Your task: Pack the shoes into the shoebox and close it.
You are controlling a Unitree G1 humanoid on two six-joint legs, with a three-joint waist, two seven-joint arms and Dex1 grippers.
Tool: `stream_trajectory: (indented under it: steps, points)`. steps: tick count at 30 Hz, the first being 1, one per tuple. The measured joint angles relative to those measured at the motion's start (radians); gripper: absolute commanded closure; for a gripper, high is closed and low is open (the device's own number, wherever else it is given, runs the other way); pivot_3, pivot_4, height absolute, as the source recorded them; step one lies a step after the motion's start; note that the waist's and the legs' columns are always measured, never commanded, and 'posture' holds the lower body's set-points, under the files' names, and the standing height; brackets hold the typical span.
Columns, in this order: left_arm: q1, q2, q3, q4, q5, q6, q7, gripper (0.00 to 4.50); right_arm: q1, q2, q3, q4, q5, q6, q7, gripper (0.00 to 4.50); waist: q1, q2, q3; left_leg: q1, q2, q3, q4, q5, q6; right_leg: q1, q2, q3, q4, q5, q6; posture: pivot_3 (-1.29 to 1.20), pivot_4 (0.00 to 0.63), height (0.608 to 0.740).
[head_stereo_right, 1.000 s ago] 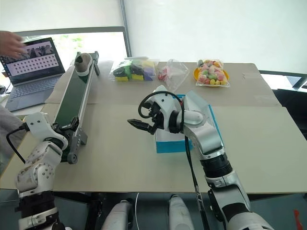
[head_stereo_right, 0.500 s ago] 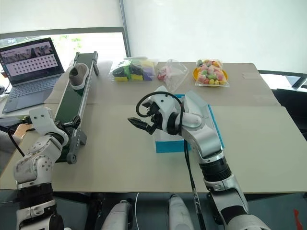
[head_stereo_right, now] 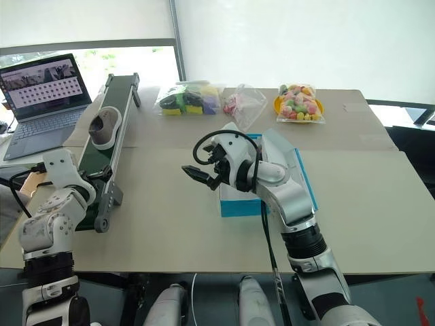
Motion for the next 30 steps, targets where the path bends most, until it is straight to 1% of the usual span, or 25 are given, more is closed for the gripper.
stream_trajectory:
  steps: [14, 17, 20, 21, 22, 25, 26, 30]
  points:
    - [0.000, 0.000, -0.002, 0.042, 0.037, -0.008, -0.006, 0.00, 0.009, 0.001, -0.004, -0.018, 0.007, 0.007, -0.031, 0.02, 0.001, 0.000, 0.000, 0.001, 0.000, 0.000, 0.000, 0.000, 0.000, 0.000, 0.000, 0.000, 0.001, 0.000, 0.000, 0.00, 0.150, 0.740]
    - [-0.003, -0.006, 0.007, 0.039, 0.037, 0.009, 0.002, 0.73, 0.009, 0.001, -0.009, -0.018, 0.007, 0.008, -0.033, 0.00, 0.003, 0.000, 0.000, 0.002, 0.000, 0.000, 0.000, 0.000, 0.000, 0.001, 0.000, 0.000, 0.002, 0.000, 0.000, 0.00, 0.150, 0.740]
    - [-0.015, -0.027, 0.036, 0.030, 0.025, 0.036, 0.013, 1.75, 0.009, 0.003, -0.022, -0.019, 0.010, 0.009, -0.036, 0.00, 0.010, 0.000, 0.000, 0.004, 0.000, 0.000, -0.001, 0.000, 0.000, 0.002, 0.000, 0.000, 0.002, 0.000, 0.000, 0.00, 0.150, 0.740]
    - [-0.022, -0.041, 0.048, 0.026, 0.013, 0.046, 0.017, 1.89, 0.009, 0.003, -0.028, -0.019, 0.013, 0.009, -0.039, 0.00, 0.015, 0.000, 0.000, 0.005, 0.000, 0.000, -0.001, 0.000, 0.000, 0.002, 0.000, 0.000, 0.002, 0.000, 0.000, 0.00, 0.150, 0.740]
    - [-0.031, -0.055, 0.058, 0.020, 0.005, 0.055, 0.022, 1.96, 0.008, 0.005, -0.033, -0.019, 0.018, 0.009, -0.041, 0.00, 0.020, -0.001, 0.000, 0.005, 0.000, 0.000, -0.001, 0.000, 0.000, 0.002, 0.000, 0.000, 0.002, 0.000, 0.000, 0.00, 0.150, 0.740]
    - [-0.048, -0.075, 0.087, 0.015, -0.012, 0.076, 0.036, 1.96, 0.003, 0.012, -0.037, -0.019, 0.030, 0.009, -0.049, 0.00, 0.025, -0.001, -0.001, 0.005, 0.000, 0.000, -0.001, 0.000, 0.000, 0.003, 0.000, 0.000, 0.002, 0.000, 0.000, 0.00, 0.150, 0.740]
    - [-0.060, -0.098, 0.110, 0.016, -0.031, 0.075, 0.041, 1.96, -0.001, 0.013, -0.038, -0.019, 0.033, 0.009, -0.052, 0.00, 0.026, -0.001, -0.001, 0.004, 0.000, 0.000, -0.001, 0.000, 0.000, 0.003, 0.000, 0.000, 0.002, 0.000, 0.000, 0.00, 0.150, 0.740]
    - [-0.095, -0.153, 0.143, 0.010, -0.096, 0.031, 0.021, 1.96, -0.046, 0.013, -0.042, -0.015, 0.036, 0.009, -0.058, 0.00, 0.027, -0.002, -0.001, 0.003, 0.000, 0.000, 0.000, 0.000, 0.000, 0.003, 0.000, 0.000, 0.001, 0.000, 0.000, 0.00, 0.150, 0.740]
